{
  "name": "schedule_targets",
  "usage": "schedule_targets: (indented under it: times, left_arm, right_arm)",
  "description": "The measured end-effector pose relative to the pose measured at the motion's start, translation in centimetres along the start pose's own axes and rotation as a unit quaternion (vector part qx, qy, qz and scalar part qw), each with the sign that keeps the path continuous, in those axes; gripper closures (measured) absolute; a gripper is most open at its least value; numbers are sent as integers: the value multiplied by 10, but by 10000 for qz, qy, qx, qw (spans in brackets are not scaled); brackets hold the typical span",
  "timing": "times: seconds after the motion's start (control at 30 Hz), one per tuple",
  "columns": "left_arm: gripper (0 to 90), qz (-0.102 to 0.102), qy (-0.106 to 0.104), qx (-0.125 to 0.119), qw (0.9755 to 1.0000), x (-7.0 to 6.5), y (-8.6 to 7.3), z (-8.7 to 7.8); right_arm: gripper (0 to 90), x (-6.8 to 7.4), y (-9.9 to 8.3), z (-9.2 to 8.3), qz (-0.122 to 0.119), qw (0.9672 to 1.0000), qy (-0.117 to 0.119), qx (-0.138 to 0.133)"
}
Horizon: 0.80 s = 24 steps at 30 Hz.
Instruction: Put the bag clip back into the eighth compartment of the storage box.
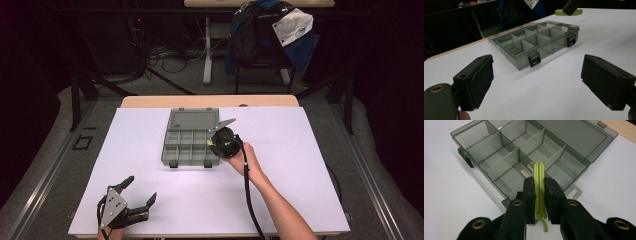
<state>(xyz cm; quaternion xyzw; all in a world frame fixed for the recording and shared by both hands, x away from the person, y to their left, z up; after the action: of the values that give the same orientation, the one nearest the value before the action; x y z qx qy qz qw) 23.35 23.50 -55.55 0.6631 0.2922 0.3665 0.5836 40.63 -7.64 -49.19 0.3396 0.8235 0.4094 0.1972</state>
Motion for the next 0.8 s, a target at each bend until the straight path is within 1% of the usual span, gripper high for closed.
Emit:
schedule_targets:
  times: [0.07, 0.13, 0.3, 0.37, 0.47, 0.63, 0.8]
  left_arm:
    - [109, -1, -3, -1, 10000, 0, 0, 0]
    - [109, -13, -4, -3, 10000, 0, 0, 0]
    - [109, -11, 21, 15, 10000, 0, 0, 0]
    - [109, -35, 27, 10, 10000, 0, 0, 0]
    - [109, -10, 12, 12, 10000, 0, 0, 0]
    - [109, -33, 32, 12, 10000, 0, 0, 0]
    - [109, -17, 7, 7, 10000, 0, 0, 0]
  right_arm:
    - [798, 1, 1, 3, -1, 10000, -7, 52]
    - [798, 2, 0, 4, 7, 10000, 6, 30]
    - [798, 2, 1, 9, 3, 10000, 10, 78]
    - [798, 2, 0, 10, 15, 10000, 23, 80]
    - [798, 2, 0, 15, 77, 9999, 27, 94]
    - [797, 3, 1, 18, 93, 9999, 17, 115]
    - [795, 4, 2, 21, 244, 9997, -11, 91]
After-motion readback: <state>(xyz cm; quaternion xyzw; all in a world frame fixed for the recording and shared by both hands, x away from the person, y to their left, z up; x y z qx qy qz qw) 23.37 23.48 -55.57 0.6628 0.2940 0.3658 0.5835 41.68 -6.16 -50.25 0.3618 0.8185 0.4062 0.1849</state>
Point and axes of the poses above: each handheld gripper's, and its own axes: z roughly forward along the jaws, y roughly out of its top, x roughly to its left, the point moved 1 cm from there along z, roughly forward along the jaws, and after that the axes turned 12 degrees about -x, right-handed, at the moved point
